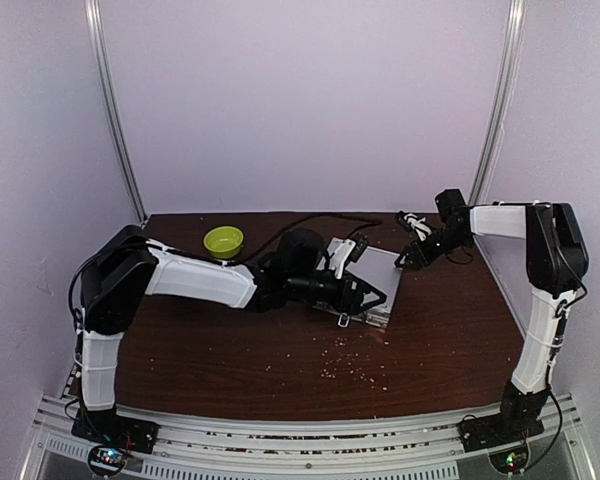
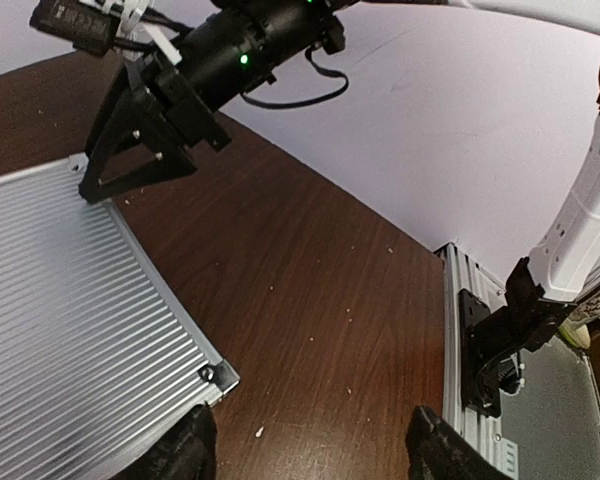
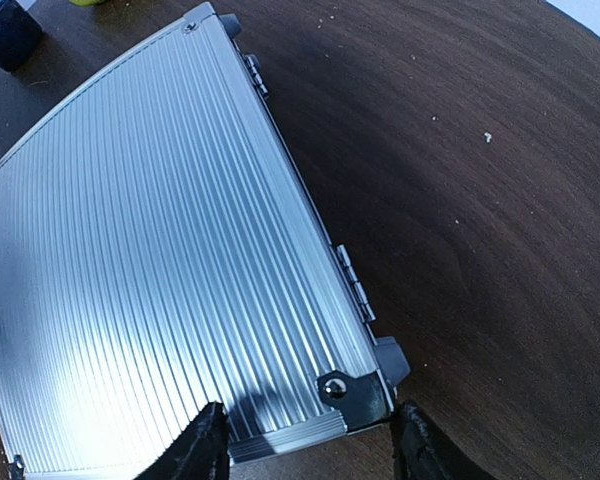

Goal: Pack up texas hold em set
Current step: Adjust the chip case at the center of the board.

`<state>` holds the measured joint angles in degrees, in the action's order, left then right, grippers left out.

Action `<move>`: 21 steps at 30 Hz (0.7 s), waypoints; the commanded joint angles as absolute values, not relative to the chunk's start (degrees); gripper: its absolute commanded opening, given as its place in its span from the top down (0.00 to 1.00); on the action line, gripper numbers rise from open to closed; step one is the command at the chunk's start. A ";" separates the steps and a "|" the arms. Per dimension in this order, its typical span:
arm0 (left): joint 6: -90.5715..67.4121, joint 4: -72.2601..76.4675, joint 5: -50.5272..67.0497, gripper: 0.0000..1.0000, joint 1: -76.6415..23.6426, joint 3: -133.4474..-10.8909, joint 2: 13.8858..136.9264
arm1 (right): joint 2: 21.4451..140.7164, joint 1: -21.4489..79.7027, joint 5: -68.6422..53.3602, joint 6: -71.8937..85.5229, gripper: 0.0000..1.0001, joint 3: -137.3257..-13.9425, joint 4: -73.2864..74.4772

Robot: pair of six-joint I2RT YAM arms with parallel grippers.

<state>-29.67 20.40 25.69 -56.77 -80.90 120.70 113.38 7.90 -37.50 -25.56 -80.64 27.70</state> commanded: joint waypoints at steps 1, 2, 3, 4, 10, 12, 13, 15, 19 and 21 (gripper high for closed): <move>-27.44 18.27 27.50 0.34 -56.26 -82.22 117.89 | 114.78 10.57 -41.76 -26.30 0.45 -79.28 34.79; -26.07 16.15 27.68 0.35 -56.21 -82.37 117.03 | 114.37 10.48 -41.56 -26.28 0.45 -79.32 34.85; -24.50 13.76 26.93 0.35 -56.17 -82.51 115.81 | 113.88 10.28 -41.31 -26.20 0.45 -79.48 34.89; -22.82 11.30 24.83 0.35 -56.04 -82.65 114.44 | 113.18 9.95 -41.11 -25.84 0.45 -79.60 34.83; -18.36 -5.96 7.89 0.26 -49.37 -89.02 111.51 | 105.91 5.95 -39.85 -19.86 0.38 -78.65 31.65; -18.73 -8.15 6.99 0.25 -46.32 -90.09 112.23 | 103.07 5.11 -38.74 -18.13 0.37 -77.42 30.94; -19.10 -9.47 6.85 0.25 -44.79 -91.03 112.97 | 101.85 5.02 -37.78 -17.36 0.37 -76.58 30.79; -20.38 -11.52 6.98 0.24 -42.06 -93.19 115.56 | 99.76 5.05 -36.51 -15.54 0.36 -74.34 30.78; -22.01 -10.57 12.00 0.24 -39.04 -95.32 119.34 | 97.80 5.41 -39.00 -14.25 0.35 -68.59 31.04; -22.85 -8.73 14.94 0.24 -38.70 -95.79 121.01 | 98.40 6.05 -39.39 -14.95 0.35 -67.43 31.97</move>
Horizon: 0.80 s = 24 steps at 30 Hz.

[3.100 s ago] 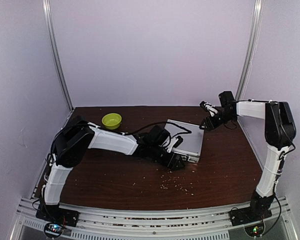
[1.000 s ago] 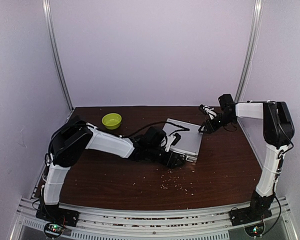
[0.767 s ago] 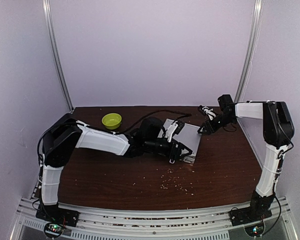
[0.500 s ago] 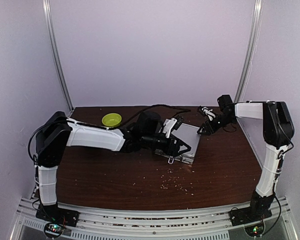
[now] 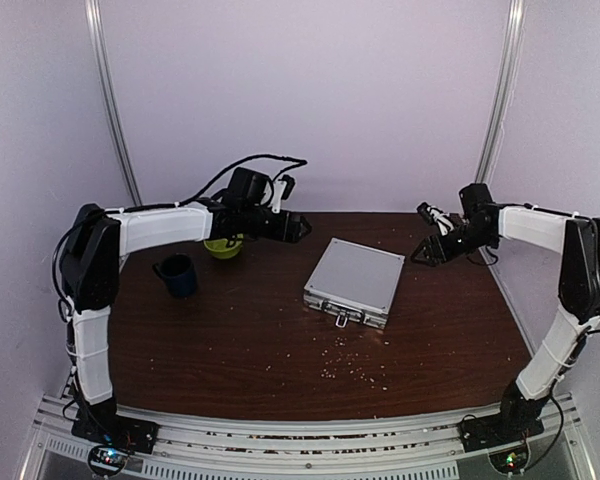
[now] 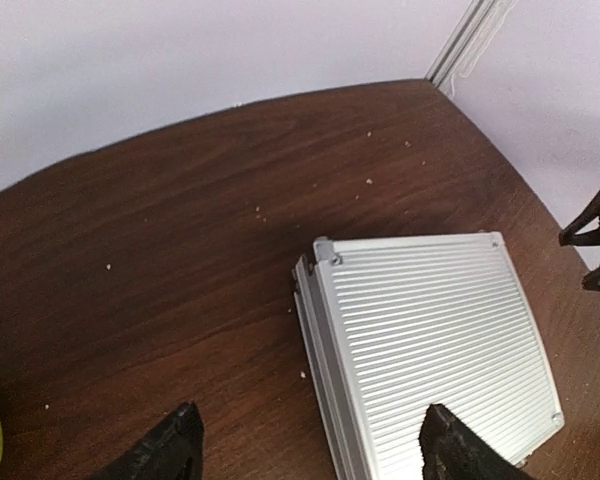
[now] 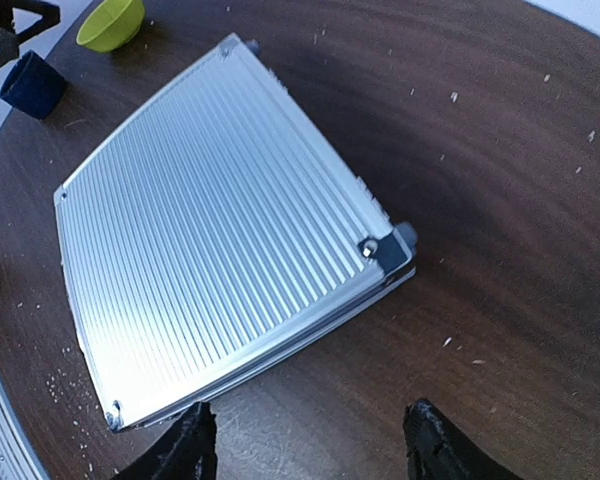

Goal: Pack up texas hold em set
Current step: Adjust the chip case at the center of the board.

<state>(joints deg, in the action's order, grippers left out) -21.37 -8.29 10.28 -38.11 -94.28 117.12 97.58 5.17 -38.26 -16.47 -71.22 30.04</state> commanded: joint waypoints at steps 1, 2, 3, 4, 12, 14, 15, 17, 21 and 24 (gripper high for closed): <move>-23.30 -8.47 16.41 0.24 -38.68 -96.33 122.07 | 99.07 6.40 -39.40 -15.54 0.35 -67.34 32.64; -23.71 -8.51 17.72 0.24 -38.68 -96.93 123.22 | 99.77 6.61 -39.56 -15.94 0.35 -67.45 33.09; -24.20 -8.52 18.84 0.24 -38.68 -97.38 124.21 | 100.36 6.79 -39.99 -16.18 0.35 -67.60 33.37; -24.55 -8.42 19.98 0.24 -38.72 -97.56 125.10 | 100.95 6.91 -40.47 -16.28 0.35 -67.83 33.54; -25.99 -5.62 24.35 0.27 -39.71 -94.40 127.46 | 107.35 9.25 -43.33 -16.24 0.36 -73.03 34.05; -25.55 -5.34 25.23 0.27 -40.25 -93.46 127.49 | 109.12 10.14 -44.46 -16.62 0.36 -75.04 34.39; -25.31 -5.24 25.74 0.28 -40.53 -93.12 127.47 | 109.90 10.45 -44.78 -16.92 0.37 -75.80 34.63; -24.87 -5.10 26.99 0.29 -41.11 -92.42 127.47 | 111.20 11.14 -45.22 -17.36 0.38 -77.18 34.83; -23.95 -4.88 27.84 0.31 -42.90 -90.30 126.43 | 113.67 12.22 -45.36 -18.30 0.38 -80.53 35.69; -23.31 -4.38 27.72 0.33 -44.86 -87.69 124.57 | 116.52 13.05 -45.08 -19.76 0.38 -83.99 37.16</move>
<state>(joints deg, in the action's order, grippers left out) -24.49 -6.00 24.60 -41.67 -90.78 127.17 112.71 10.74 -43.33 -16.93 -79.57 37.52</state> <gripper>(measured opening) 0.679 0.621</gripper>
